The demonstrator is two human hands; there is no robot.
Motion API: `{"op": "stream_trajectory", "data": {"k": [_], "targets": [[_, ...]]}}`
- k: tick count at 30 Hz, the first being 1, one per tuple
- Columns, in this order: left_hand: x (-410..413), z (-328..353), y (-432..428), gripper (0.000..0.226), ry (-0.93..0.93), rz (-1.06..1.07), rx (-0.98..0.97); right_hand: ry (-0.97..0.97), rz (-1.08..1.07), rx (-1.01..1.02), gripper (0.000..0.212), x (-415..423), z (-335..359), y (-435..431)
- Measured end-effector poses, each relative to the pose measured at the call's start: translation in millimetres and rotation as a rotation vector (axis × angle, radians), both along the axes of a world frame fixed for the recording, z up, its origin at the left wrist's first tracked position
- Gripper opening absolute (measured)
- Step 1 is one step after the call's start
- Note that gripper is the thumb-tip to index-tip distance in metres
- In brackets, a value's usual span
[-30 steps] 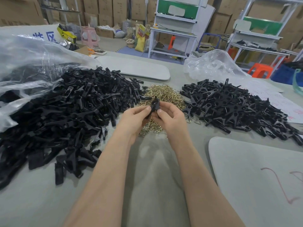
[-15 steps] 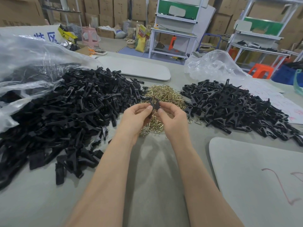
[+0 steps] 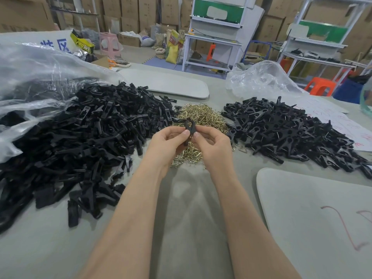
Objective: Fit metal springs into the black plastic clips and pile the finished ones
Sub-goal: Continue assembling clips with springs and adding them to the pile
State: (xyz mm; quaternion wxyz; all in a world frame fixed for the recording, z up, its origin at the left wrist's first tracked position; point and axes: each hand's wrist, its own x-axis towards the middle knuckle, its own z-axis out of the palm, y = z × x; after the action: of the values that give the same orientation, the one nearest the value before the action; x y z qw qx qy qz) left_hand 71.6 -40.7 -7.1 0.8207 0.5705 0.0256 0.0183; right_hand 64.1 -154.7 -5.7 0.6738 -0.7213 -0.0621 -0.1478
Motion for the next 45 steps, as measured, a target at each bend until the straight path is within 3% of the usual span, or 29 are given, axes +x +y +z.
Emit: {"op": "stream_trajectory", "data": {"k": [8,16,25,29,32,34,37,39,41,45], "targets": [[-2,3,4,0.011,0.083,-0.060,-0.085,0.001,0.000,0.006,0.024,0,3,-1],[-4,2,1,0.012,-0.009,-0.046,0.018,0.014,-0.033,-0.010,0.024,2,4,-4],[-6,6,-2,0.010,-0.030,-0.051,-0.028,0.229,0.154,0.396,0.022,1,14,-7],[-7,8,0,0.008,-0.050,-0.124,-0.042,0.307,0.244,0.438,0.017,-1,16,-10],[-6,9,0,0.004,-0.053,-0.095,-0.075,0.359,0.195,0.498,0.005,0,15,-9],[-4,9,3,0.004,0.006,-0.030,-0.222,0.302,0.060,0.301,0.007,1,10,-8],[0,9,13,0.010,0.129,0.091,-0.588,0.148,-0.133,-0.543,0.030,2,-3,-11],[1,8,17,0.011,0.165,0.154,-0.766,0.195,-0.109,-0.901,0.045,4,-11,-6],[0,9,18,0.008,0.181,0.187,-0.847,0.187,-0.092,-0.987,0.043,5,-20,2],[0,10,16,0.002,0.220,0.159,-0.881,0.007,-0.131,-0.824,0.021,5,-20,4]]}}
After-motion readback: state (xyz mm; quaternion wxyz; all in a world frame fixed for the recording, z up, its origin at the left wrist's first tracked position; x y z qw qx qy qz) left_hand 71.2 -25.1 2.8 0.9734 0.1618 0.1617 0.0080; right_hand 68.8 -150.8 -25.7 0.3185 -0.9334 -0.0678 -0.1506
